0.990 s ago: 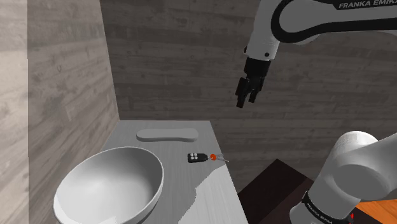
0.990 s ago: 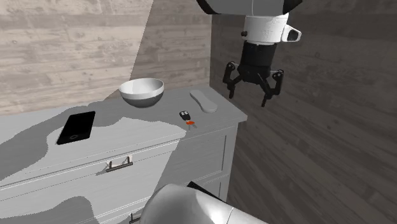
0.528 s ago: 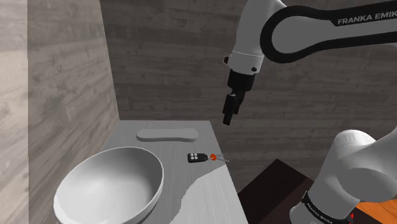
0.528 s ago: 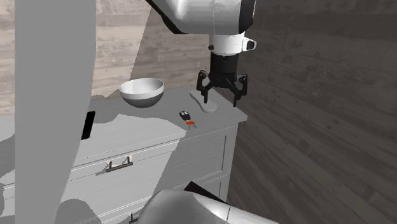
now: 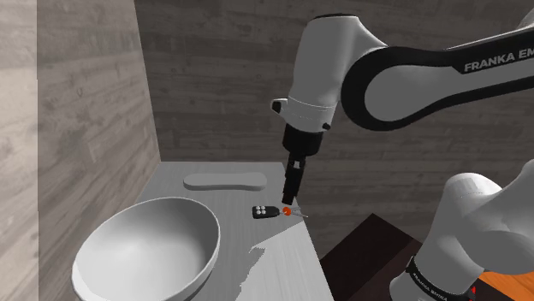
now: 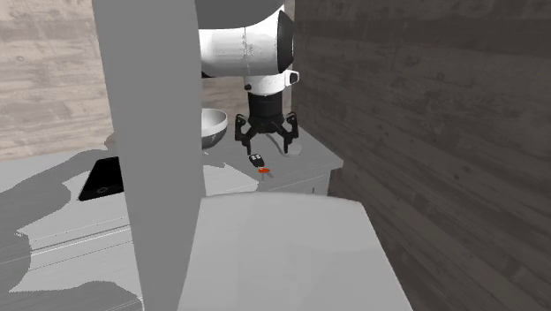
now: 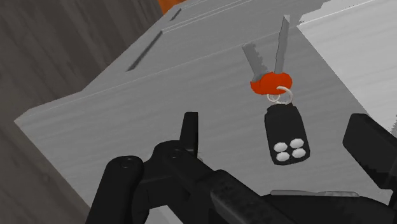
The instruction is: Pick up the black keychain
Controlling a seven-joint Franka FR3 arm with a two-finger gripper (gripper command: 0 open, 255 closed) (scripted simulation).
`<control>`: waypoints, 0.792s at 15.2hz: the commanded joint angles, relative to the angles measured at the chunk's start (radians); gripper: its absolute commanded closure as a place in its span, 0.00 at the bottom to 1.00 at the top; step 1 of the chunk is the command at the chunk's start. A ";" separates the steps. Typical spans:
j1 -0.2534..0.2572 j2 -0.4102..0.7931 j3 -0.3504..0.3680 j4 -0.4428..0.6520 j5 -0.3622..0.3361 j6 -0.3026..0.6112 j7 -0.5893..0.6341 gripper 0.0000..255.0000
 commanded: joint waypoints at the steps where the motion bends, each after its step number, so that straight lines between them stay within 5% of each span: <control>1: 0.016 0.009 0.018 -0.022 0.005 0.036 -0.005 0.00; 9: 0.017 0.040 0.034 -0.089 0.010 0.133 -0.003 0.00; 10: 0.017 0.041 0.035 -0.090 0.010 0.134 -0.003 1.00; 12: 0.017 0.040 0.034 -0.092 0.010 0.135 -0.004 1.00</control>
